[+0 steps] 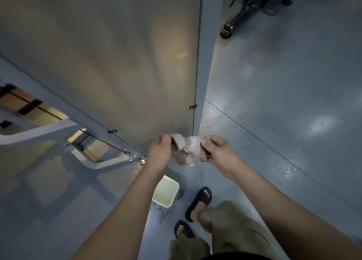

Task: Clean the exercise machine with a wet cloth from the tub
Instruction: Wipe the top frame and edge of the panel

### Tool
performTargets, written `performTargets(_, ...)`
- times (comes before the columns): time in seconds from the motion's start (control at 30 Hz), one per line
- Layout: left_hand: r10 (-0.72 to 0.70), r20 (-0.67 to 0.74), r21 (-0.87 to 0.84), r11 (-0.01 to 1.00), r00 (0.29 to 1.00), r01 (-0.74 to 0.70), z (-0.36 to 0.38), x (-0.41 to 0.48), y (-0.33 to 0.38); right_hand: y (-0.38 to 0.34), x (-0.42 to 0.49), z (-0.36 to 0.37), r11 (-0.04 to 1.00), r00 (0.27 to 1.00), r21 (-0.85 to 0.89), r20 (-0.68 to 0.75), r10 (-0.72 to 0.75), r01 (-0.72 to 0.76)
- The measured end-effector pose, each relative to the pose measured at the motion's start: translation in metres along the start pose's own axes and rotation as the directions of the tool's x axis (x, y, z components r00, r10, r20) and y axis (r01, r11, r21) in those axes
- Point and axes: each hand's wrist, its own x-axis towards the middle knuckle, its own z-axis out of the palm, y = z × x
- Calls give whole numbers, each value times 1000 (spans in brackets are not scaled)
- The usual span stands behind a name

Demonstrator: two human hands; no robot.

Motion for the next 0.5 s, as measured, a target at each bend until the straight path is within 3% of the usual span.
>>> performTargets(0.1,-155,-60,-297,946,986,131,-8,-31,-2,-2,-17,-6,997,997,-76,-73,2,-8)
performTargets(0.17,-149,-30,-354,927,988,129,-12,-48,3,-4,-24,-8,994,997,-109,-79,17,-26)
performTargets(0.33,-81,-20,-210,975,997,75,-5,-62,31,-21,-29,-17,974,1000,-228,-25,1,-6)
performTargets(0.5,-67,16,-96,993,998,68,46,-60,68,-64,-20,-62,920,967,-340,224,-125,198)
